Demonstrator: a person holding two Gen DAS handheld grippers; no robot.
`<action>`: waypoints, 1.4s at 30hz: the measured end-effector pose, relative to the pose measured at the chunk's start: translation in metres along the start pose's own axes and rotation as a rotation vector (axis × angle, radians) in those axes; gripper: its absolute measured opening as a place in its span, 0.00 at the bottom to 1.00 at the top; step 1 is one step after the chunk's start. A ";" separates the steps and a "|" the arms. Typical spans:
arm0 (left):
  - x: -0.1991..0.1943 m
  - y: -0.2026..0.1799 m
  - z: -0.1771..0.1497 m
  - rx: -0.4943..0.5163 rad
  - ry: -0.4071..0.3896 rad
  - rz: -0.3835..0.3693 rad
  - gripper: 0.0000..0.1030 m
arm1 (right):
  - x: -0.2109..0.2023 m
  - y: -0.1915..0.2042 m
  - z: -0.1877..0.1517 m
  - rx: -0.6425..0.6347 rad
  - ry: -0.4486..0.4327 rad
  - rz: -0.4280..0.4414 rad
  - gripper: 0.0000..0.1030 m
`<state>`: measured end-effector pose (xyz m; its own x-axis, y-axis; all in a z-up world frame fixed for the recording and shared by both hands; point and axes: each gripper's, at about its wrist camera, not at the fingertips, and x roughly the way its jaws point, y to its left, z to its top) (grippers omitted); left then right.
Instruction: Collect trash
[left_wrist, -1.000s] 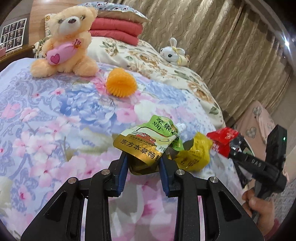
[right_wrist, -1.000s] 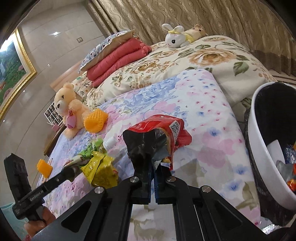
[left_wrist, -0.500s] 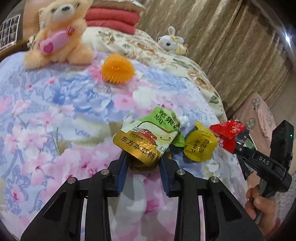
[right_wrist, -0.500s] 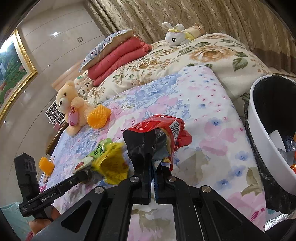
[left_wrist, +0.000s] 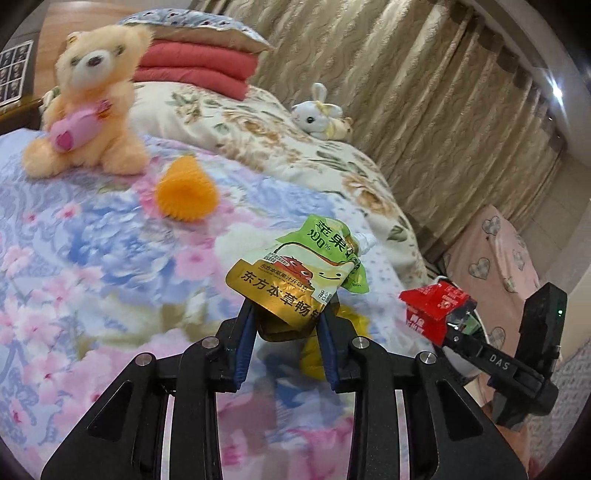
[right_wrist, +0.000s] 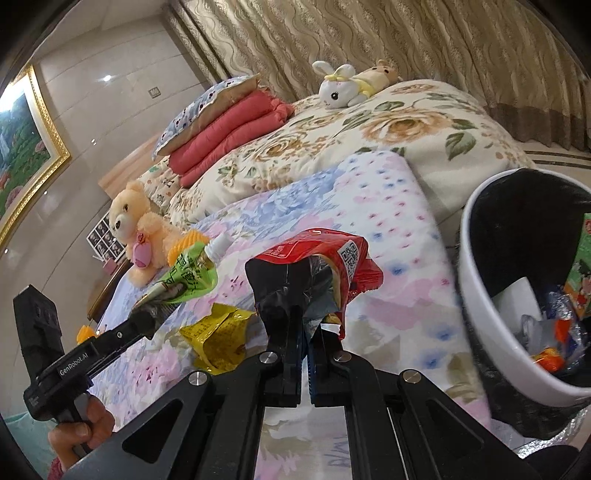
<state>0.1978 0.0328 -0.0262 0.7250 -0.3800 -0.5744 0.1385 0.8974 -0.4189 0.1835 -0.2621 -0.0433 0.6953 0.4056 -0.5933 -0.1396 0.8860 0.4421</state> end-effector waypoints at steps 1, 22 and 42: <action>0.002 -0.005 0.001 0.008 0.001 -0.009 0.28 | -0.003 -0.002 0.001 0.002 -0.004 -0.004 0.02; 0.042 -0.109 -0.007 0.152 0.083 -0.139 0.28 | -0.062 -0.062 0.012 0.070 -0.084 -0.088 0.02; 0.073 -0.192 -0.027 0.270 0.149 -0.213 0.28 | -0.105 -0.114 0.010 0.121 -0.114 -0.179 0.02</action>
<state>0.2064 -0.1731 -0.0067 0.5570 -0.5754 -0.5989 0.4630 0.8138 -0.3513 0.1333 -0.4078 -0.0252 0.7772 0.2110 -0.5928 0.0735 0.9052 0.4185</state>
